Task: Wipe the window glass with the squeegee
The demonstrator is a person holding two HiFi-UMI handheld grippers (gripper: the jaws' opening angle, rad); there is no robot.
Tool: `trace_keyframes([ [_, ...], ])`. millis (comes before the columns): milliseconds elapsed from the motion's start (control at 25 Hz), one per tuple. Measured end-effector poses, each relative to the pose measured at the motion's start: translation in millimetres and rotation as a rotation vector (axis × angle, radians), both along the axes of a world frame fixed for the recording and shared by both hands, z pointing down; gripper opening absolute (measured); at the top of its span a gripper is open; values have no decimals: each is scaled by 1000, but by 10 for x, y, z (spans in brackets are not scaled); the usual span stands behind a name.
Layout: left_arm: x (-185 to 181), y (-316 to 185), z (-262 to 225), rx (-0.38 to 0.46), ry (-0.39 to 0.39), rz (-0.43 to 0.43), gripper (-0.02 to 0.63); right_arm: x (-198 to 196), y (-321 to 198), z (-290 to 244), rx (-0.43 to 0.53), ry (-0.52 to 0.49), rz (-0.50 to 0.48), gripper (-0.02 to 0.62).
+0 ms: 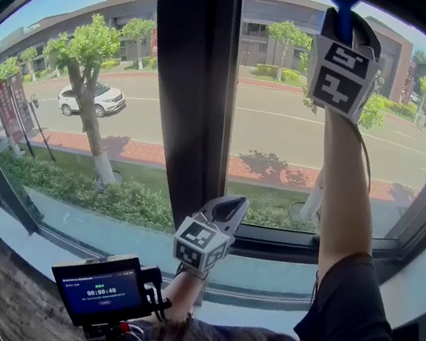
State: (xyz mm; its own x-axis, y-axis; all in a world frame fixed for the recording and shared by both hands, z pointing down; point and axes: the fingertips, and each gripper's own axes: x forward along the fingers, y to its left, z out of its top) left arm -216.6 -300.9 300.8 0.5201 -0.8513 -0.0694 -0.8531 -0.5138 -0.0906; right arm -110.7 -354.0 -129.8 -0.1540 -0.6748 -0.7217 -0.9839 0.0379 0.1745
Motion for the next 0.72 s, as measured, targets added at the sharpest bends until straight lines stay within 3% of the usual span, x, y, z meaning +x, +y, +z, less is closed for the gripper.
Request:
trace_keyframes([
  [720,-57,1,54,-1,12,-16,2,-110,33,273,25,29,9,141],
])
